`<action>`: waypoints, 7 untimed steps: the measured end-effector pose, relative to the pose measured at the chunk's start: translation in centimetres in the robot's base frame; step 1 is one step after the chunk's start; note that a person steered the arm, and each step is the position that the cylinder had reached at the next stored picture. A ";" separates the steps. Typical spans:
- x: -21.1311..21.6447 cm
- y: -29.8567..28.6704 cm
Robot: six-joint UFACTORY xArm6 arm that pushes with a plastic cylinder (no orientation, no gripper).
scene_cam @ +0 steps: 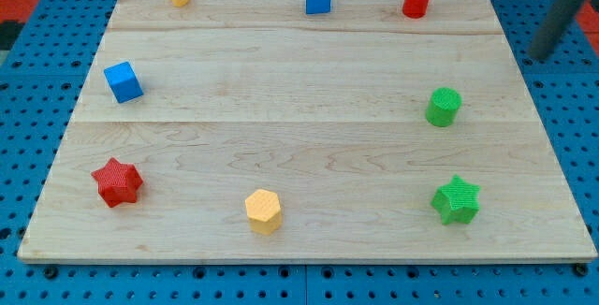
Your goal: Move the red circle to the top of the green circle
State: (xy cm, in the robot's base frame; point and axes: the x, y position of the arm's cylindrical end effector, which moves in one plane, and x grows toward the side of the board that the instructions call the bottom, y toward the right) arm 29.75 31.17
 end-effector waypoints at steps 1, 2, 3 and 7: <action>-5.9 -5.3; -10.5 -8.7; -10.6 -9.7; -8.7 -11.6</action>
State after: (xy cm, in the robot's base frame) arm 21.09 19.52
